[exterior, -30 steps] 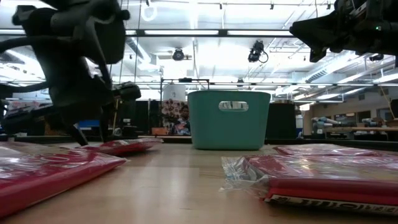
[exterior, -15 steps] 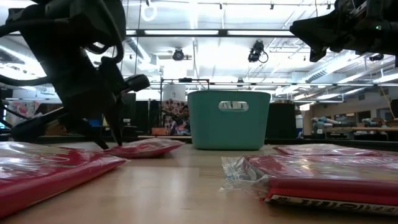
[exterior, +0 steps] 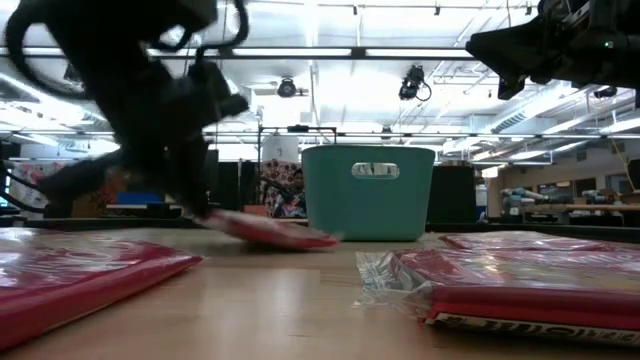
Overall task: Sort popcorn bags into baskets
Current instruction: Put the red popcorn bag into the green bin
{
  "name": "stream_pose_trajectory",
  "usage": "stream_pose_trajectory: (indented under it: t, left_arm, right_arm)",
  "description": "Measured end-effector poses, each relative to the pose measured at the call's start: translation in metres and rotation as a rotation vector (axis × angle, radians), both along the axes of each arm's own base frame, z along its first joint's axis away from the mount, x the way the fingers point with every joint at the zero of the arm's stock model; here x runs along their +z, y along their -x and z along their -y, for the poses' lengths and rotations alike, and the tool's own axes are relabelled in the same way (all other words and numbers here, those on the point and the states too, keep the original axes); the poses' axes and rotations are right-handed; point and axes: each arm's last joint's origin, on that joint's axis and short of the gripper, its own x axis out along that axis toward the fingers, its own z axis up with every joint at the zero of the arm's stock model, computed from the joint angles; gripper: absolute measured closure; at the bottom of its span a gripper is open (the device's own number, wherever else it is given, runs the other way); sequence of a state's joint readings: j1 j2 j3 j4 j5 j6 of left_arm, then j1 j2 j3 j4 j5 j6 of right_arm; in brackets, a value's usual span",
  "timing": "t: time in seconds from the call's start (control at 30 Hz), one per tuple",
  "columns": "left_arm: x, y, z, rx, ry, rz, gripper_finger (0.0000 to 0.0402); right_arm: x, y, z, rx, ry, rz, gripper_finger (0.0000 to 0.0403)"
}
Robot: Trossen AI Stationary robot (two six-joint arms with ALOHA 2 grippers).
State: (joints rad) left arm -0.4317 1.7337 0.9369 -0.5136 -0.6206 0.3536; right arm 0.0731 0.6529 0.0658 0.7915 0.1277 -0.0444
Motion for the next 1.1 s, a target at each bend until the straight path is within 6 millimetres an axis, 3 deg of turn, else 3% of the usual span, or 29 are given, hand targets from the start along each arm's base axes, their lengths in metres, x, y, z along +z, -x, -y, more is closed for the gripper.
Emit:
stream_pose_trajectory:
  t: [0.33, 0.53, 0.8, 1.1]
  left_arm:
    - [0.07, 0.005, -0.018, 0.115, 0.09, 0.228, 0.04]
    - [0.092, 0.01, -0.027, 0.156, 0.094, 0.335, 0.04]
    - [0.079, 0.005, -0.025, 0.109, 0.235, 0.228, 0.0391]
    - [0.033, -0.007, -0.01, 0.098, 0.226, 0.068, 0.0275]
  right_arm:
    - [0.0, 0.0, 0.0, -0.001, 0.0, 0.003, 0.033]
    - [-0.001, -0.002, 0.0, 0.0, 0.001, -0.003, 0.033]
    - [-0.004, -0.004, -0.002, 0.051, -0.008, -0.025, 0.033]
    - [-0.005, -0.006, 0.0, 0.002, -0.02, -0.027, 0.033]
